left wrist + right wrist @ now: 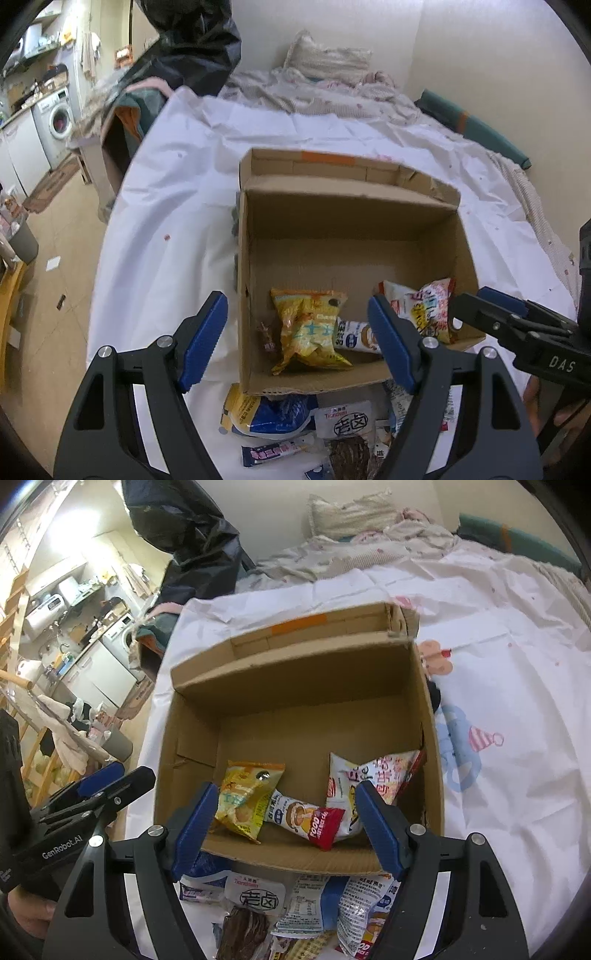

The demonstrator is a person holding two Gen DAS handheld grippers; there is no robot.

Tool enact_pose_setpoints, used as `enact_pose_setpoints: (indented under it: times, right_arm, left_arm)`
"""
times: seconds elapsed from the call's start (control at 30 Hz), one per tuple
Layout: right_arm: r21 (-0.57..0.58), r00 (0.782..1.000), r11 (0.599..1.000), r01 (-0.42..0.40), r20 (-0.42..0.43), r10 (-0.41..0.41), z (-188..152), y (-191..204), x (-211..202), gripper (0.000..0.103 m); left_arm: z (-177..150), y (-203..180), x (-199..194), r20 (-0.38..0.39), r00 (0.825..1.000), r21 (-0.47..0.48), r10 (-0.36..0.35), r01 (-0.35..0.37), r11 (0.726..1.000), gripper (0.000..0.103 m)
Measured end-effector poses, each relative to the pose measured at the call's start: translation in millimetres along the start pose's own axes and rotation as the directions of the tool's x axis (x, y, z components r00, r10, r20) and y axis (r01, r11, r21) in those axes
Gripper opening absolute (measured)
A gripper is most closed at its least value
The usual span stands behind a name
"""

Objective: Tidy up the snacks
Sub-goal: 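Move the left tool to the pile and grasp the white-pink bar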

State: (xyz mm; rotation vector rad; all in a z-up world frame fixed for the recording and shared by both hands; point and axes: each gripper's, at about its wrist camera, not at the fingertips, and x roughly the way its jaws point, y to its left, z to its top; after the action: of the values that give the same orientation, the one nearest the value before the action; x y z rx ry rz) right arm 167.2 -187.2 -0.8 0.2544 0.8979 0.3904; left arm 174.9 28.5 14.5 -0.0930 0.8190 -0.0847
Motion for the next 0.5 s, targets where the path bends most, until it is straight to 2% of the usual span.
enact_pose_setpoints:
  times: [0.3,0.43,0.5]
  right_arm:
    - [0.014,0.998,1.0,-0.025,0.056,0.024,-13,-1,-44,0.082]
    - [0.03,0.998,0.999,-0.025,0.056,0.024,-26,-4,-56,0.082]
    - [0.041,0.999,0.999,-0.026,0.04,0.024,-35,-6,-60,0.082]
  left_arm:
    - [-6,8,-45,0.104,0.994,0.003,-0.047,0.046,0.999,0.078]
    - [-16,21,-51,0.079,0.997,-0.045,-0.028,0.032,0.998,0.087]
    - [-23,30,-55,0.059,0.997,-0.089,-0.055,0.06,0.994,0.087]
